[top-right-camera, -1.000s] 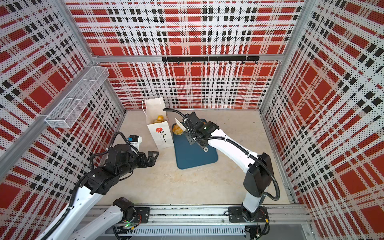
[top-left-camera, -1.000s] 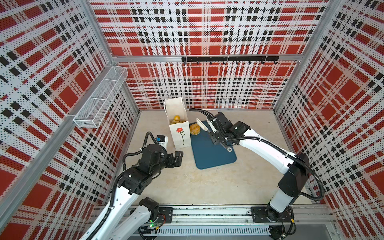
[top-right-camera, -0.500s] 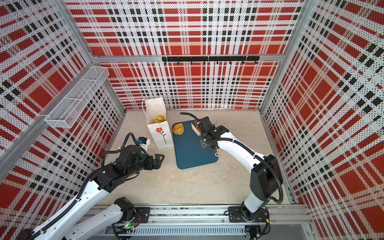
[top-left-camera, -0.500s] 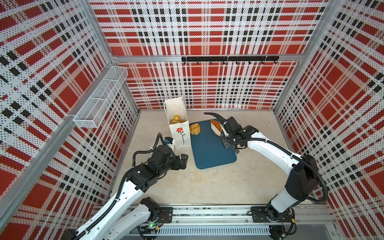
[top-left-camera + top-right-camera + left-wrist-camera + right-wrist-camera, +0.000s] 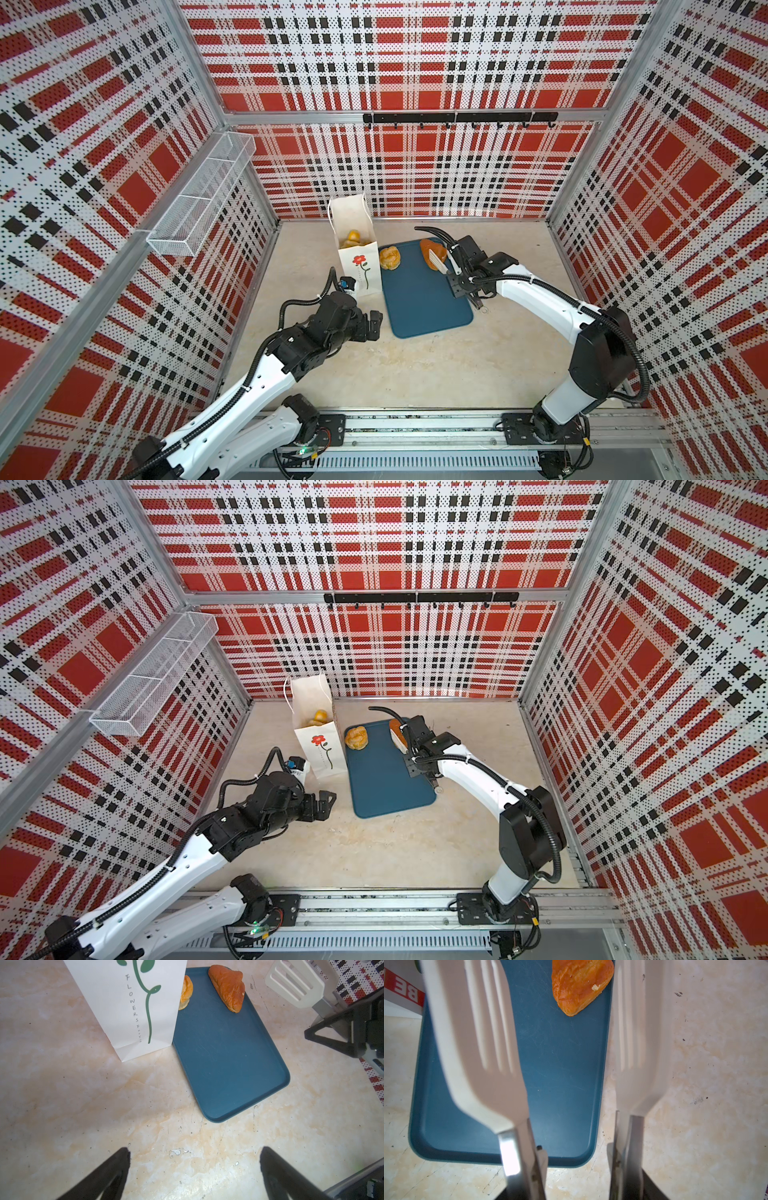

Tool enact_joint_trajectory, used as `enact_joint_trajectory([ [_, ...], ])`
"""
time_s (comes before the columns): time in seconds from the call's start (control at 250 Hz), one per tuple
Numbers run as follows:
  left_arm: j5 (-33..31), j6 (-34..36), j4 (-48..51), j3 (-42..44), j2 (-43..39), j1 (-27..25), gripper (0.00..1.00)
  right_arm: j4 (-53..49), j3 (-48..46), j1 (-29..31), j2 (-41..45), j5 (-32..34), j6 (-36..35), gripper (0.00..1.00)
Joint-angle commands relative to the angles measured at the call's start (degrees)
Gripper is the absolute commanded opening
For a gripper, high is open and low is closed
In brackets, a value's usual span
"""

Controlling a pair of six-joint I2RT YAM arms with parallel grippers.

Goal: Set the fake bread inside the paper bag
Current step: 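Move the right gripper's tongs back over the tray toward the dark croissant, then lower the right gripper's open tongs around the dark croissant on the tray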

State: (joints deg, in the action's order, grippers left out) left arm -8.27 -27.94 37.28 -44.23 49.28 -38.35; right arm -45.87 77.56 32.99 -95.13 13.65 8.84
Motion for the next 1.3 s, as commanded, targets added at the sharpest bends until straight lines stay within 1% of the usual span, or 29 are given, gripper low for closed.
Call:
enact_joint_trajectory([
  [0.0, -1.4, -0.9, -1.7, 0.8, 0.3, -0.3, 0.99, 1.4, 1.6, -0.2, -3.2, 1.8, 0.4, 0.56],
  [0.352, -1.3, -1.2, -2.5, 1.6, 1.4, -0.7, 0.99, -1.0, 7.6, -0.2, -11.6, 4.9, 0.7, 0.56],
  [0.7, -1.4, -1.1, -3.2, 2.0, 1.9, -0.9, 0.99, -3.6, 14.3, -0.1, -19.1, 7.0, 0.1, 0.52],
  [1.145, -1.6, -1.1, -3.0, 2.0, 2.2, -1.0, 0.99, -7.2, 20.3, 1.0, -26.3, 8.8, -2.3, 0.53],
  [1.221, -1.6, -1.1, -2.9, 2.0, 2.1, -0.9, 0.99, -7.6, 20.8, 1.2, -27.0, 8.9, -3.1, 0.51],
  [1.297, -1.7, -1.1, -3.0, 2.0, 2.0, -1.0, 0.99, -8.1, 20.9, 1.3, -27.4, 9.2, -4.1, 0.45],
])
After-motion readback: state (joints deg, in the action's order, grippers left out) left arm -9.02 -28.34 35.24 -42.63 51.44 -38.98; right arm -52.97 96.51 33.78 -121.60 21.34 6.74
